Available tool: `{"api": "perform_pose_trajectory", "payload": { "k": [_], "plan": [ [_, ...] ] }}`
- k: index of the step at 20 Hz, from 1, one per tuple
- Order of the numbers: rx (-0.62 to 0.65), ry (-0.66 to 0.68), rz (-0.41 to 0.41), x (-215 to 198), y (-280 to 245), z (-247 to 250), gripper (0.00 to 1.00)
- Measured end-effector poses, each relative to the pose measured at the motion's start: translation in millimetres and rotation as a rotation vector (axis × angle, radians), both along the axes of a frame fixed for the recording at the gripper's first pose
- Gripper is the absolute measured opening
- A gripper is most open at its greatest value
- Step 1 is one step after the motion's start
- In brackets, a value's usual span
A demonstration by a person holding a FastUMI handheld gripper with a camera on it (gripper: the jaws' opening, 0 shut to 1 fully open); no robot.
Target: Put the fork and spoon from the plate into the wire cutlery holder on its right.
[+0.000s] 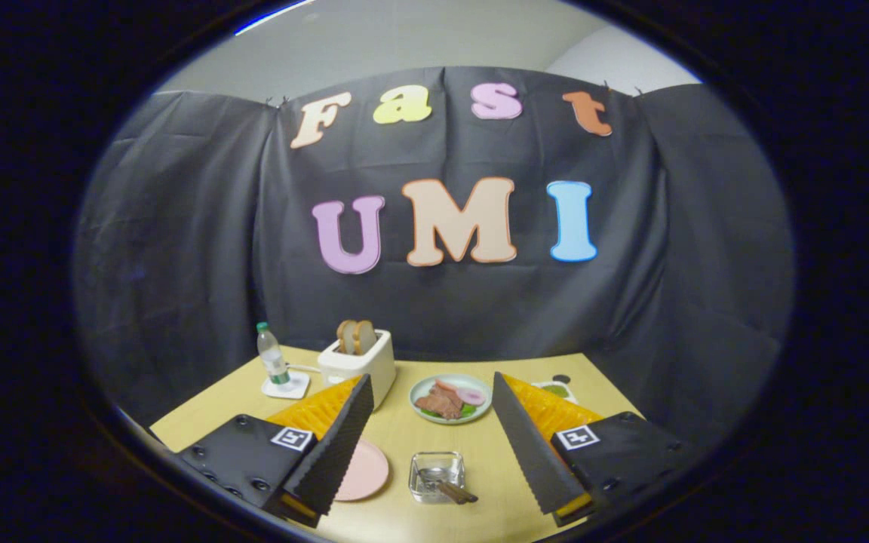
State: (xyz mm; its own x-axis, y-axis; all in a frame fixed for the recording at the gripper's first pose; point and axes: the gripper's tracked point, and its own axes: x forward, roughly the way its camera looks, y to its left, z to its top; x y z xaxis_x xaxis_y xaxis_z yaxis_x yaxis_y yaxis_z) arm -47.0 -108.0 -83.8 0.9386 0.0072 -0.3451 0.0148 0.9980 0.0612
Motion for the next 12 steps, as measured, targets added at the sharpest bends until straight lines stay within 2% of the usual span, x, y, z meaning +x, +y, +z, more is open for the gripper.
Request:
{"api": "perform_pose_trajectory", "payload": {
  "k": [7,12],
  "plan": [
    [-0.053,-0.176,-0.077,-9.7,-6.3,24.8,1.00],
    [-0.094,-0.201,-0.096,-1.5,-13.4,31.1,1.00]
  ]
}}
